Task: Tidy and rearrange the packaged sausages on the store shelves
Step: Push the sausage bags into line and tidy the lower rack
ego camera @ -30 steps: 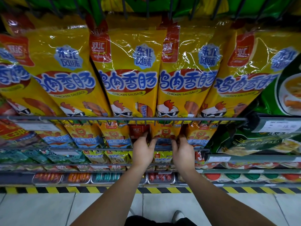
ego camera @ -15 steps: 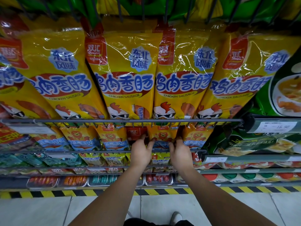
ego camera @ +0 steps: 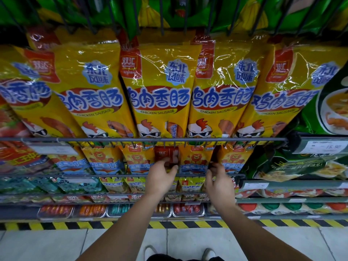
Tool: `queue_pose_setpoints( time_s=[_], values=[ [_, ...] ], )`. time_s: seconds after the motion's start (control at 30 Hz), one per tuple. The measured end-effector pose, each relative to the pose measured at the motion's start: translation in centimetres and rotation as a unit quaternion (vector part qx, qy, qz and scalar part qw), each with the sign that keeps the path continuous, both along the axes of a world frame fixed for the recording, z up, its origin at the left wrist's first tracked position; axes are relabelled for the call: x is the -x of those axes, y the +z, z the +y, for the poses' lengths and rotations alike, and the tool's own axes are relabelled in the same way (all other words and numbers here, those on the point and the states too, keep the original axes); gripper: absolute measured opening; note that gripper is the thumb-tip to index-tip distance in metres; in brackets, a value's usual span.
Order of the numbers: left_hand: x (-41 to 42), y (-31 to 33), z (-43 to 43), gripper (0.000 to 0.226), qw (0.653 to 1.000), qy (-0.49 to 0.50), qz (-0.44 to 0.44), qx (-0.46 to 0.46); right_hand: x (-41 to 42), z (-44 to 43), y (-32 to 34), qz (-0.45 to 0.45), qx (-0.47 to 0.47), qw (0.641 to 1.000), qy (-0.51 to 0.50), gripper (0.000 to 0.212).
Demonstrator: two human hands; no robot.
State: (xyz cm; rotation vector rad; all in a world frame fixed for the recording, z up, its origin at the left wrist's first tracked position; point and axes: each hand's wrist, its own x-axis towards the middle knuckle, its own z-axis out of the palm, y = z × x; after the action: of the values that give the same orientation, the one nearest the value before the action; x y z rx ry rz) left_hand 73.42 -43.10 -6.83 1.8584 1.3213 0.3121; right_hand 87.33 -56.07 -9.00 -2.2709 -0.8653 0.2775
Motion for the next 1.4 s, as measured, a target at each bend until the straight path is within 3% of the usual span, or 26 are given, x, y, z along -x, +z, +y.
queue_pose_setpoints(
  time_s=[0.17,0.3,0.53,0.67,0.83,1.23,1.4],
  values=[
    [3.0,0.2,0.8,0.039,0.996,0.054,-0.014,-0.072,1.7,-0.3,0.3,-0.099,-0.025,0.994,0.025,0.026],
    [5.7,0.7,0.8,0.021,0.988,0.088,-0.042,-0.120,3.8,1.7,0.8,-0.067,-0.056,0.991,0.098,0.029],
    [10.4,-0.2,3.2,0.034,0.980,0.140,-0.030,-0.139,8.6,7.3,1.4,-0.010,-0.003,0.982,0.187,0.044],
    [10.6,-0.4,4.6,0.034,0.990,0.089,0.022,-0.105,10.4,10.2,0.9,0.040,0.055,0.984,0.164,0.046],
    [10.2,-1.0,6.3,0.024,0.995,0.062,0.036,-0.076,11.4,12.0,0.7,0.069,0.089,0.985,0.130,0.030],
    [9.4,-0.5,6.2,0.024,0.994,0.048,-0.033,-0.093,12.0,11.1,0.6,0.070,-0.009,0.996,0.047,0.015],
    [7.9,-0.1,5.8,0.026,0.993,0.024,-0.066,-0.096,11.1,10.2,0.9,0.073,-0.043,0.996,0.012,0.019]
  ],
)
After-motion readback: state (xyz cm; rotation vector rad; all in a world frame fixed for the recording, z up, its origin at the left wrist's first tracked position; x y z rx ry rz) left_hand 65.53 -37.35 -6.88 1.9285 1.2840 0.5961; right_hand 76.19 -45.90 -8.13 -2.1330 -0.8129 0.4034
